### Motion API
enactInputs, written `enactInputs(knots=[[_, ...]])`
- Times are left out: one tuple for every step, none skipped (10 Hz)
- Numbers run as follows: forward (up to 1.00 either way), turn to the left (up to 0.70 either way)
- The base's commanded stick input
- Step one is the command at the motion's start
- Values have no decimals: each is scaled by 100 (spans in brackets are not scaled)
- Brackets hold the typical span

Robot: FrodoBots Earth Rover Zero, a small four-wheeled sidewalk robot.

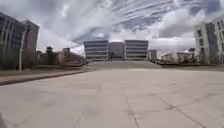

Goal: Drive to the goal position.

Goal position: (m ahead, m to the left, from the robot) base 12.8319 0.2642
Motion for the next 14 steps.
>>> enactInputs(knots=[[100,6],[100,6],[100,6],[100,6],[100,5],[100,5],[100,4],[100,1],[100,-19],[100,-30],[100,-28],[100,-35],[100,-40],[100,-40]])
